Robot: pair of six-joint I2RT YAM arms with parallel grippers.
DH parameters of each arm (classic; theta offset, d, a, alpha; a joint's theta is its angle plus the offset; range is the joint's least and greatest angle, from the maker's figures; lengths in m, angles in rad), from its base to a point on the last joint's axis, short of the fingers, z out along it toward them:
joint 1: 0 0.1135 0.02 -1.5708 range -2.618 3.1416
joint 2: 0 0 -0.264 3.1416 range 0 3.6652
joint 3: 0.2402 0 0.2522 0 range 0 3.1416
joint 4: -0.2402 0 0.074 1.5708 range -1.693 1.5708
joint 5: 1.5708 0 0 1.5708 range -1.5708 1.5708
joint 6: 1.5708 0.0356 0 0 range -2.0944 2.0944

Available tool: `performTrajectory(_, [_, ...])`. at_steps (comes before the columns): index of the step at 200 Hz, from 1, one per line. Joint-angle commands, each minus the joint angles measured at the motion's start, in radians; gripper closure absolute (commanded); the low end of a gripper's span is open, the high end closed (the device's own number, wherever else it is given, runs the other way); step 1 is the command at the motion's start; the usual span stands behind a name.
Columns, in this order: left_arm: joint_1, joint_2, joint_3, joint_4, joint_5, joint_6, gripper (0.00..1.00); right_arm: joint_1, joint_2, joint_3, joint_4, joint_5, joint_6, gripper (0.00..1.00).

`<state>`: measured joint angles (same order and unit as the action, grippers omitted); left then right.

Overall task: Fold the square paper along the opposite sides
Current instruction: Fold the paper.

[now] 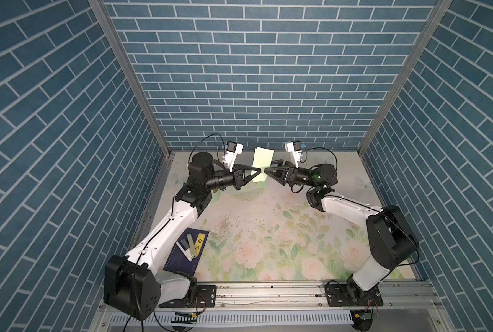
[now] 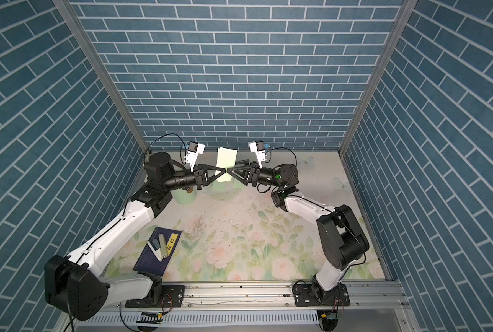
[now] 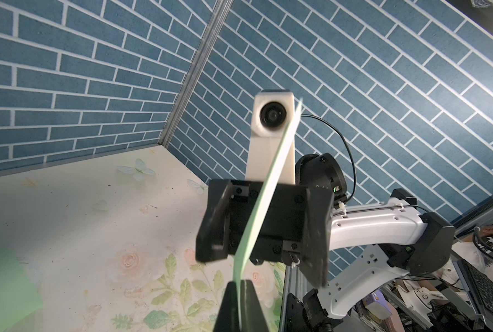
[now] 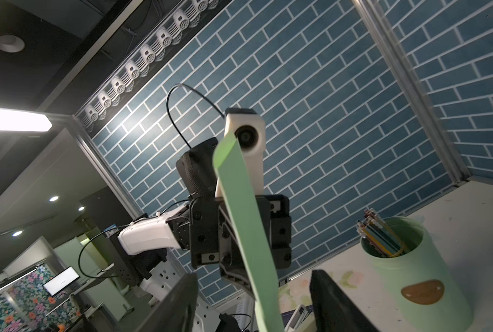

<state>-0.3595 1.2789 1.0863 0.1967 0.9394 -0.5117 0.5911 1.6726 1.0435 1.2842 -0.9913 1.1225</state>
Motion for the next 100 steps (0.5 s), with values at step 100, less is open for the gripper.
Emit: performTrajectory(100, [0.030, 0.000, 0.047, -0.025, 0.013, 0.021, 1.00, 0.003, 0.018, -0.090, 0.173, -0.052, 0.085, 0.75])
